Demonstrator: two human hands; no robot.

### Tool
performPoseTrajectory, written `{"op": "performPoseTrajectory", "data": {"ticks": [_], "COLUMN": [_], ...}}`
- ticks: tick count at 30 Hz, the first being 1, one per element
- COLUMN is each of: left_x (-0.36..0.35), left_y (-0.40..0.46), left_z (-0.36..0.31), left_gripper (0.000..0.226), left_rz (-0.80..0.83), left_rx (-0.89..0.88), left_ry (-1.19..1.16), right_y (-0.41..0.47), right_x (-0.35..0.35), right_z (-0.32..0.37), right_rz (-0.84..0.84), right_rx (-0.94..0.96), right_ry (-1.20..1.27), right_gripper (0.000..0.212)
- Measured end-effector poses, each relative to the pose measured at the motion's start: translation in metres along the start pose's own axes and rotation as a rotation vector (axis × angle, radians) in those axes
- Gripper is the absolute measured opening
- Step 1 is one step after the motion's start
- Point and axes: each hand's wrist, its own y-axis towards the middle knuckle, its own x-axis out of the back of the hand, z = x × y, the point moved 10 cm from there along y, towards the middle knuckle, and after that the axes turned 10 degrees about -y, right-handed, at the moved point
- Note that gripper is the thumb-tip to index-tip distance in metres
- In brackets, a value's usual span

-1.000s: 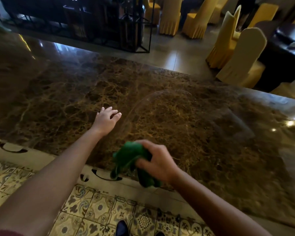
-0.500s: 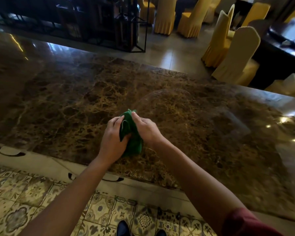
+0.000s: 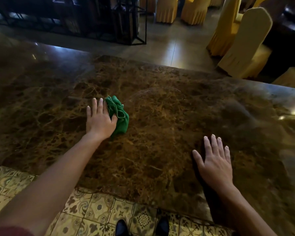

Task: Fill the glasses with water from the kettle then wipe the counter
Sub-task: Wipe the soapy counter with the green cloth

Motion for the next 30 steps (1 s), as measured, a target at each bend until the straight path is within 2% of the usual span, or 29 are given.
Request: {"op": "performPoseTrajectory", "data": {"ticks": [7, 15, 17, 21, 30], "left_x": [-0.008, -0.025, -0.028, -0.041, -0.065], "left_y": [0.084, 0.133, 0.140, 0.150, 0.183], "left_z": [-0.082, -0.187, -0.212, -0.260, -0.376], "left_gripper": [0.075, 0.068, 0.077, 0.111, 0.123], "left_rz": [0.072, 0.150, 0.147, 0.101, 0.057], "left_rx": [-0.069, -0.295, -0.328, -0.345, -0.405], "left_ry": [0.010, -0.087, -0.091, -0.032, -0.043], "right_y": [0.000, 0.002, 0.002, 0.003, 0.004], "right_x": [-0.004, -0.007, -0.008, -0.011, -0.011], "right_z": [0.002, 0.003, 0.002, 0.004, 0.004], "right_rz": [-0.036, -0.068, -0.069, -0.047, -0.041], "right_rx": [0.034, 0.032, 0.029, 0.022, 0.022], "right_ry": [-0.017, 0.002, 0.001, 0.002, 0.003], "right_gripper": [0.081, 0.079, 0.079, 0.079, 0.078]}}
